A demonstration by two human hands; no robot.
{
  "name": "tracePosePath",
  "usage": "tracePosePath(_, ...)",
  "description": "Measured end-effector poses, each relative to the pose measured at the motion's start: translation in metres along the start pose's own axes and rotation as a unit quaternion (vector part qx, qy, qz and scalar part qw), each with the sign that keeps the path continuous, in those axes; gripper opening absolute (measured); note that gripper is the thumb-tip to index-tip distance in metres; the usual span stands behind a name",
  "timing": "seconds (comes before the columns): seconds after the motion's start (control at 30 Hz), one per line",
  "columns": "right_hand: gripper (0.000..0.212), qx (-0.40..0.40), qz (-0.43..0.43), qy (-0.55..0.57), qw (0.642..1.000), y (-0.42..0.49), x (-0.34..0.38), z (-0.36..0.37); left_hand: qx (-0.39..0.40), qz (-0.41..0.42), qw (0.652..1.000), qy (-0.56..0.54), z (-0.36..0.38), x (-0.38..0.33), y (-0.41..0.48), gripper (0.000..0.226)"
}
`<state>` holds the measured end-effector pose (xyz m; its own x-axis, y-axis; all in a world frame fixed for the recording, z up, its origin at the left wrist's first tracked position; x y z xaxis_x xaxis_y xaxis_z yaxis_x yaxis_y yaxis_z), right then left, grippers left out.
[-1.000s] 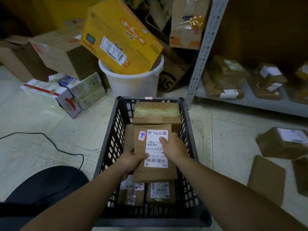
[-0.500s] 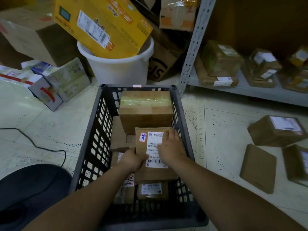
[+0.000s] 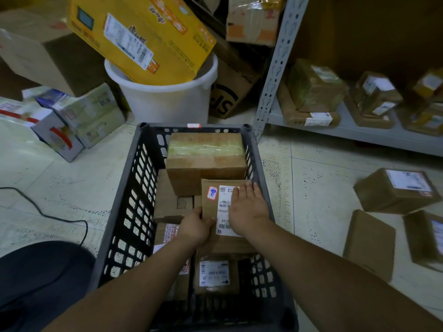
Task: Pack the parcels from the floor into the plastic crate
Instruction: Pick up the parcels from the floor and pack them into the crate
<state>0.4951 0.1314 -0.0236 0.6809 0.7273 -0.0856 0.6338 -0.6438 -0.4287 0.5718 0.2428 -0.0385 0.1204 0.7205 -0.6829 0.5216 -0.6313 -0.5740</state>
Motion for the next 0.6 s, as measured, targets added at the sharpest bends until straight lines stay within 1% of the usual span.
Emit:
tracePosePath(0.07, 0.077, -0.002, -0.001, 0.003, 1.0, 0.004, 0.001, -0.001, -0.015, 0.005, 1.0, -0.011, -0.001, -0.002, 0.001, 0.036)
tracePosePath(0.17, 0.078, 0.007, 0.004, 0.01, 1.0, 0.01, 0.001, -0.001, -0.021, 0.013, 1.0, -0.011, 0.0, -0.002, 0.003, 0.035)
tracePosePath(0.27, 0.079, 0.013, 0.0, 0.022, 1.0, 0.009, 0.001, -0.002, 0.019, 0.003, 1.0, -0.009, -0.003, -0.005, 0.001, 0.046)
tracePosePath(0.33, 0.076, 0.002, -0.01, 0.063, 0.998, 0.002, 0.0, -0.01, 0.033, -0.01, 0.999, -0.003, -0.013, -0.011, -0.008, 0.054)
tracePosePath(0.37, 0.073, -0.006, -0.014, 0.089, 0.996, -0.005, -0.001, -0.015, 0.03, -0.012, 0.999, -0.001, -0.02, -0.016, -0.013, 0.055)
tracePosePath(0.43, 0.067, -0.013, -0.018, 0.125, 0.992, -0.025, -0.006, -0.032, 0.023, -0.018, 1.0, 0.0, -0.039, -0.031, -0.032, 0.051)
tracePosePath(0.53, 0.063, 0.016, -0.009, 0.148, 0.989, -0.064, -0.016, -0.061, 0.029, -0.024, 0.999, 0.023, -0.066, -0.061, -0.066, 0.044)
tracePosePath(0.6, 0.059, 0.035, 0.001, 0.185, 0.982, -0.09, -0.025, -0.086, 0.041, -0.03, 0.998, 0.044, -0.082, -0.083, -0.093, 0.043)
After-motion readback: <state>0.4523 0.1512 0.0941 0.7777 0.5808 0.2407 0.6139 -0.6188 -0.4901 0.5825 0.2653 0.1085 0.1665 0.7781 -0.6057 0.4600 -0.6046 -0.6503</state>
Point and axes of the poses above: each hand's wrist, its own y-axis towards the middle knuckle, its own z-axis out of the palm, x = y × z, the point moved 6 cm from there along y, towards the middle knuckle, and after that the axes turned 8 degrees about y, right-handed, at the moved point
